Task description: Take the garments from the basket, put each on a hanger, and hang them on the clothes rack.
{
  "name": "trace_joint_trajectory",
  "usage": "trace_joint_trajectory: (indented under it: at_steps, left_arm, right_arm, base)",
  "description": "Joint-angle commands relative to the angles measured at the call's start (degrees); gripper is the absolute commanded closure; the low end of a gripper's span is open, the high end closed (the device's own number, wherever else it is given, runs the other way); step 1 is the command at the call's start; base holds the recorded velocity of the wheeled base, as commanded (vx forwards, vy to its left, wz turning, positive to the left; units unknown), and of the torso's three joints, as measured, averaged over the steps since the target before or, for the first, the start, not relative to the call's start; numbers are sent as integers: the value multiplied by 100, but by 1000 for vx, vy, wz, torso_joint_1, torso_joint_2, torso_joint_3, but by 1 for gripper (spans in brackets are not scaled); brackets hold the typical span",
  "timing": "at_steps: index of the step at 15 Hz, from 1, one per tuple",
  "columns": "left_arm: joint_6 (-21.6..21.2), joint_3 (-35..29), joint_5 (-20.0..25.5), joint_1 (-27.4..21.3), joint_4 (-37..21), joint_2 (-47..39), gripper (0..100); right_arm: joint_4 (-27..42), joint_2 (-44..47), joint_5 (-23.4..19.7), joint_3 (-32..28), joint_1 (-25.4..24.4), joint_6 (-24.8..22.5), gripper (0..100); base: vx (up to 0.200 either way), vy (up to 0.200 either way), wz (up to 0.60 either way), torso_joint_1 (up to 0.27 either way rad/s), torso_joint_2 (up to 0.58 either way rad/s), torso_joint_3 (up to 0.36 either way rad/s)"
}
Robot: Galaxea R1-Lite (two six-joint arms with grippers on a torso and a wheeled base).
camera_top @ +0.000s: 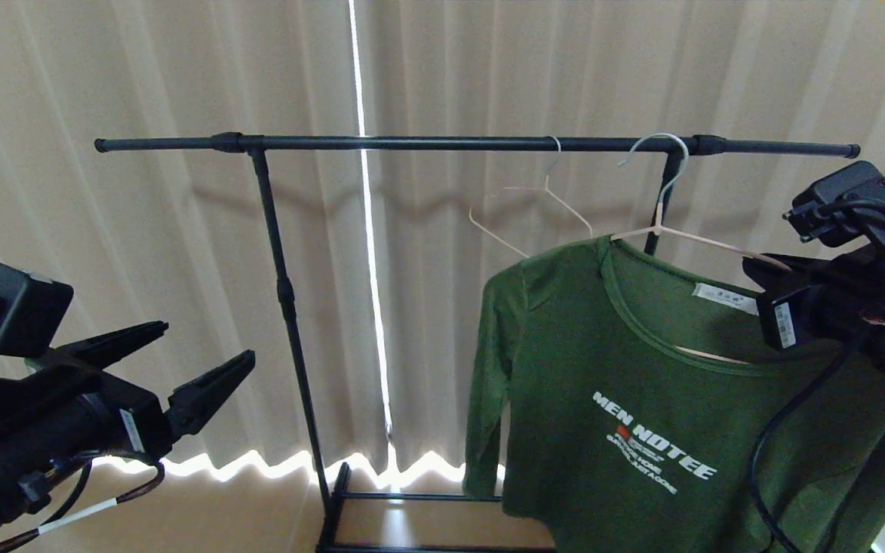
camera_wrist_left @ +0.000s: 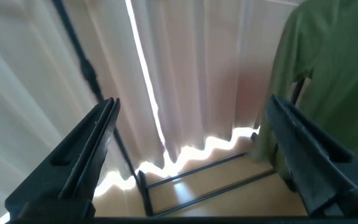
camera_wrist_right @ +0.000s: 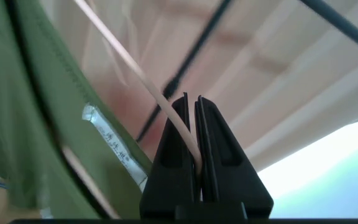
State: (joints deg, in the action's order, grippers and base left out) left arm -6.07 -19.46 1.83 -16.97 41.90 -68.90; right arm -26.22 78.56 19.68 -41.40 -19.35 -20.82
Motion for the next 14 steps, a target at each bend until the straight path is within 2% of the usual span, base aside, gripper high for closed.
trace_joint_trajectory:
  at_steps: [1, 5, 8, 11, 14]
  left_arm:
    - [1, 3, 2, -35, 2, -27, 0]
    - [71, 38, -7, -535, 2, -44, 0]
    - [326, -6, -7, -790, 2, -62, 0]
    - [326, 38, -7, -808, 2, -36, 0]
    - [335, 38, -25, -808, 2, -18, 0]
  right_arm:
    - [-6, 2, 1, 0, -8, -1, 100]
    - [3, 28, -8, 35, -60, -1, 100]
    - [3, 81, -8, 18, -263, 17, 100]
    - [-23, 169, -8, -35, -518, 43, 100]
    - [-15, 204, -8, -184, -737, 333, 100]
  base:
    - [0, 0, 0, 0, 0, 0]
    - [0, 0, 0, 0, 0, 0]
    - [0, 0, 0, 0, 0, 0]
    - [0, 0, 0, 0, 0, 0]
    - [0, 0, 0, 0, 0, 0]
